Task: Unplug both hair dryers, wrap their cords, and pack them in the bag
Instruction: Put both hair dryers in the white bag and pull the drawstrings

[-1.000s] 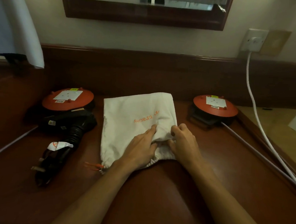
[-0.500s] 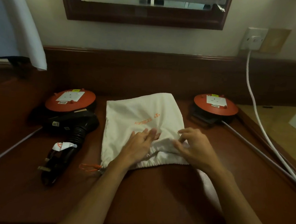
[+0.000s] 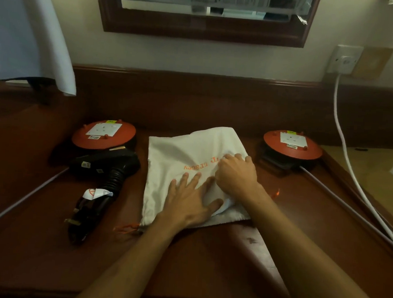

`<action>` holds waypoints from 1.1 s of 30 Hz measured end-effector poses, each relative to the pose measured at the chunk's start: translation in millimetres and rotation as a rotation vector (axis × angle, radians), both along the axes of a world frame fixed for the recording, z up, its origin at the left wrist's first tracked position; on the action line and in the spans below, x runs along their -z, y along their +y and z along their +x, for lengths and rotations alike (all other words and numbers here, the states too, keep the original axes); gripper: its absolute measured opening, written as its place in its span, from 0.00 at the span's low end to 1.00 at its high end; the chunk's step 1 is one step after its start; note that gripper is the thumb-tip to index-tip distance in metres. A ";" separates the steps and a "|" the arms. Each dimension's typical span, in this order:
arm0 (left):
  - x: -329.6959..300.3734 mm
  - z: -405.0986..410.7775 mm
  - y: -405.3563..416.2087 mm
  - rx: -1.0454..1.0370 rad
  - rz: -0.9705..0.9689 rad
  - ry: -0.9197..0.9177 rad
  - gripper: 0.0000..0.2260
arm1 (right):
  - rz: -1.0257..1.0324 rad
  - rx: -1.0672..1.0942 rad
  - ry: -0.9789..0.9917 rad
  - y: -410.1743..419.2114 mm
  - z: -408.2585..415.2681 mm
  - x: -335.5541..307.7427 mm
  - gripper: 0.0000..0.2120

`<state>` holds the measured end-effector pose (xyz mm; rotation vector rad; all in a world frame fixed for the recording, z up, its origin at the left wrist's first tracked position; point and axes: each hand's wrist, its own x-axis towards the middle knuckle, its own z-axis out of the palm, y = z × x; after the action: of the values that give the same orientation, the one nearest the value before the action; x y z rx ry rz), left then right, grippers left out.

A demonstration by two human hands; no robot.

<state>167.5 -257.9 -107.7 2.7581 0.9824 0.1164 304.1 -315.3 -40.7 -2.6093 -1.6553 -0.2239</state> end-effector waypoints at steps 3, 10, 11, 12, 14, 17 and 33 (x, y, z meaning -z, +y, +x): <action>-15.3 -2.3 12.5 -0.051 0.068 -0.203 0.29 | 0.099 -0.048 -0.099 17.0 5.3 -13.8 0.15; -1.4 -1.8 76.9 -0.217 0.003 -0.203 0.41 | 0.033 -0.279 -0.095 73.2 20.7 -1.8 0.27; 2.6 -1.5 80.4 -0.217 -0.041 -0.119 0.44 | -0.004 -0.304 -0.113 84.2 18.3 2.0 0.27; 4.8 -1.1 82.3 -0.220 -0.059 -0.072 0.45 | -0.046 -0.316 -0.147 95.0 15.1 7.0 0.28; 6.5 -1.4 83.1 -0.239 -0.065 -0.048 0.46 | -0.110 -0.292 -0.205 112.1 10.4 16.9 0.31; 6.1 -1.4 81.9 -0.288 -0.079 -0.027 0.47 | -0.110 -0.218 -0.172 121.8 13.3 24.3 0.36; 5.2 0.4 82.7 -0.332 -0.082 0.007 0.49 | -0.138 -0.170 -0.272 138.0 23.2 29.4 0.29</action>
<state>167.9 -175.3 -112.9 2.5013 1.4064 0.1151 327.2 -177.3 -70.1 -2.6102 -2.0358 -0.4934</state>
